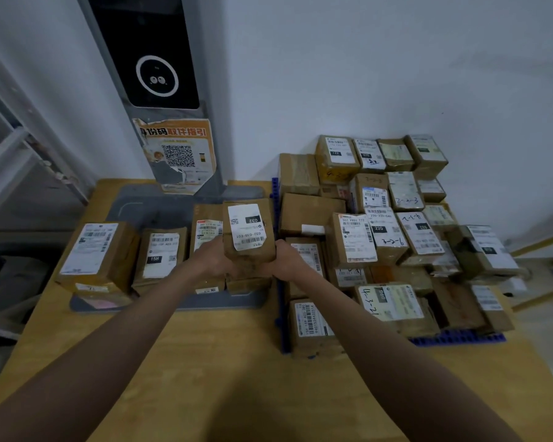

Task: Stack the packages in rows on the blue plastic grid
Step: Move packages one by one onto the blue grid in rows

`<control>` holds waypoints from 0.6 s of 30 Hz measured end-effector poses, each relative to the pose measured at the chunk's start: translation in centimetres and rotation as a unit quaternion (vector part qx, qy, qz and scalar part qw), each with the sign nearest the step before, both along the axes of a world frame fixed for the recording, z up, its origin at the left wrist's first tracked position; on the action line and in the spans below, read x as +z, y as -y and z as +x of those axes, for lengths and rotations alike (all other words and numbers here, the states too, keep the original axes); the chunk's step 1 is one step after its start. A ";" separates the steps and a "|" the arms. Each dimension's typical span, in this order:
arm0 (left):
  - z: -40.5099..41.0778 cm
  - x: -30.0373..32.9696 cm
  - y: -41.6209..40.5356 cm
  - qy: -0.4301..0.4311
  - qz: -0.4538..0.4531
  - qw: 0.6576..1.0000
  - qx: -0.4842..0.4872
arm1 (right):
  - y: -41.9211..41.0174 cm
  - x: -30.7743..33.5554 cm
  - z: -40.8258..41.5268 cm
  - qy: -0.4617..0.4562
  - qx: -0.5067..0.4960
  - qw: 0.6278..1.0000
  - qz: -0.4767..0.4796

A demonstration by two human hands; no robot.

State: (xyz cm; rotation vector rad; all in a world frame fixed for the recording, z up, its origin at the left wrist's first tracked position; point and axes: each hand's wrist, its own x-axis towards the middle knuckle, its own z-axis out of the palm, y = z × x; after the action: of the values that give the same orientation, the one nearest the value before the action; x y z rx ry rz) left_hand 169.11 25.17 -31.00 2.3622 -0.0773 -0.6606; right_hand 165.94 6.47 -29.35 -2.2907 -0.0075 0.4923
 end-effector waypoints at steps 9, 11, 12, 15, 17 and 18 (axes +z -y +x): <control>2.1 5.4 4.2 0.057 -0.005 0.998 -0.025 | 4.3 4.0 1.7 0.041 -0.018 0.996 0.076; 3.0 6.7 5.9 0.060 -0.020 0.997 -0.033 | 6.0 5.2 2.5 0.061 -0.025 0.995 0.070; 3.5 7.3 6.8 0.065 -0.024 0.997 -0.033 | 6.9 5.6 3.1 0.067 -0.031 0.995 0.066; 5.2 8.8 9.7 0.101 0.001 0.994 -0.035 | 9.6 6.6 4.9 0.061 -0.056 0.994 0.065; 6.3 9.5 11.7 0.108 -0.017 0.993 -0.044 | 11.5 6.9 6.1 0.055 -0.071 0.994 0.059; 6.8 9.7 12.7 0.107 -0.028 0.993 -0.049 | 12.4 7.1 6.7 0.054 -0.073 0.995 0.047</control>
State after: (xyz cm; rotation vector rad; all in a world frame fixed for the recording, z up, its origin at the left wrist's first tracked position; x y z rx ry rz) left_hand 175.96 12.47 -21.33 2.3793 -0.3032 -0.4408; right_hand 172.61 -5.88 -22.22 -2.2040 0.0805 0.2873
